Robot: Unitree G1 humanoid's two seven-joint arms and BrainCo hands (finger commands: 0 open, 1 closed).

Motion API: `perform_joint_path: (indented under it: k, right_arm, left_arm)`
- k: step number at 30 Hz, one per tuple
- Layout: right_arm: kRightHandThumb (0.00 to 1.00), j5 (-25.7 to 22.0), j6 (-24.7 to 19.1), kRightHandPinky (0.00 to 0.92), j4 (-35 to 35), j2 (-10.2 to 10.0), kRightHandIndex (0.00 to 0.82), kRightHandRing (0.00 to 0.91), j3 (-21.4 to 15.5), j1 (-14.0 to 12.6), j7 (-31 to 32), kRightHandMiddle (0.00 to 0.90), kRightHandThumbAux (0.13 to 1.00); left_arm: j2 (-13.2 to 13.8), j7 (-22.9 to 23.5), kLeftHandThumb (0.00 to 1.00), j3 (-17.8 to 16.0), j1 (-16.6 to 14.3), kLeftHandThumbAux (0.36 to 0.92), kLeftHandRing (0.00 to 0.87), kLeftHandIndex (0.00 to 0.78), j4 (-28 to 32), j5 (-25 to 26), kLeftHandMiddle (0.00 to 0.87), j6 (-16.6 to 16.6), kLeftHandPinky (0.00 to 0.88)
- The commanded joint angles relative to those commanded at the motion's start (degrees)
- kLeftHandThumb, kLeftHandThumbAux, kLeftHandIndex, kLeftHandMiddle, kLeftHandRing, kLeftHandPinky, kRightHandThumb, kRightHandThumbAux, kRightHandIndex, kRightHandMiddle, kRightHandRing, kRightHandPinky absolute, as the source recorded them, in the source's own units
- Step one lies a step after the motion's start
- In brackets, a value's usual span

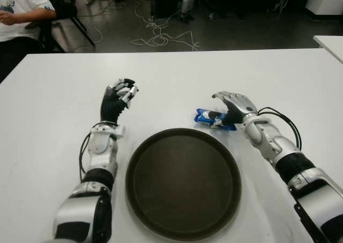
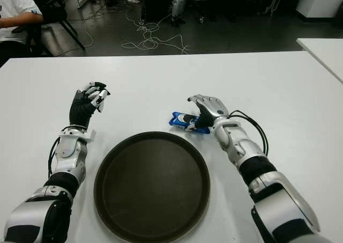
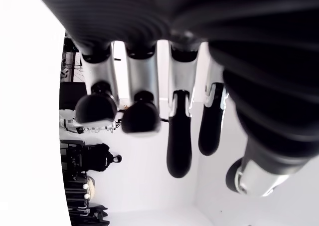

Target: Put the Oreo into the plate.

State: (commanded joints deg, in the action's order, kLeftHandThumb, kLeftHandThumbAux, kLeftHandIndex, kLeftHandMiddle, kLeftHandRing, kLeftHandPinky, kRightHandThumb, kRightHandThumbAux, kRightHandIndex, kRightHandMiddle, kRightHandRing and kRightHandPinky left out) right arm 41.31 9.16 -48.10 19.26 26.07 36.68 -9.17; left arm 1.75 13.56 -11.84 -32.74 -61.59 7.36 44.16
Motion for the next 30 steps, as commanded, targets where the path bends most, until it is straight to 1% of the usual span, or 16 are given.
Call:
perform_joint_path:
  k: [5, 8, 11, 17, 22, 25, 30]
  right_arm:
    - [0.0, 0.0, 1.5, 0.201, -0.9, 0.2, 0.206, 0.222, 0.0, 0.2, -1.2, 0.219, 0.75]
    - [0.0, 0.2, 1.9, 0.203, -1.2, 0.3, 0.198, 0.226, 0.1, 0.3, -1.5, 0.217, 0.746]
    - [0.0, 0.0, 2.0, 0.172, -1.0, 0.5, 0.178, 0.199, 0.0, 0.3, -1.0, 0.193, 0.728]
    - [0.0, -0.3, 2.4, 0.159, -0.8, 0.7, 0.174, 0.184, 0.0, 0.2, -0.2, 0.181, 0.717]
    - [0.0, -0.1, 3.5, 0.162, -2.8, 0.6, 0.186, 0.187, 1.0, 0.8, 2.0, 0.186, 0.711]
    - [0.0, -0.2, 4.1, 0.169, -3.0, 0.7, 0.2, 0.194, 1.2, 0.9, 3.2, 0.195, 0.728]
    - [0.0, -0.4, 4.7, 0.205, -2.3, 0.9, 0.25, 0.226, 1.5, 1.0, 6.4, 0.227, 0.764]
  left_arm:
    - [0.1, -0.3, 0.857, 0.2, 0.1, 0.662, 0.825, 0.411, 0.3, -0.1, 0.53, -0.5, 0.815]
    - [0.0, -1.0, 0.857, 0.4, 0.2, 0.662, 0.827, 0.411, 0.6, -0.5, 0.532, -0.6, 0.818]
    - [-0.1, -1.9, 0.857, 0.6, 0.3, 0.663, 0.827, 0.41, 0.9, -0.8, 0.531, -0.6, 0.82]
    - [-0.2, -2.4, 0.857, 1.0, 0.6, 0.663, 0.825, 0.409, 1.5, -0.6, 0.53, -0.9, 0.821]
    - [0.0, -1.9, 0.857, 1.3, 0.7, 0.662, 0.82, 0.41, 1.8, -0.5, 0.53, -1.1, 0.815]
    - [0.0, -1.8, 0.857, 1.4, 0.8, 0.662, 0.821, 0.411, 2.0, -0.4, 0.53, -1.2, 0.817]
    - [0.0, -1.3, 0.857, 1.6, 0.8, 0.662, 0.821, 0.411, 2.2, 0.0, 0.529, -1.6, 0.817]
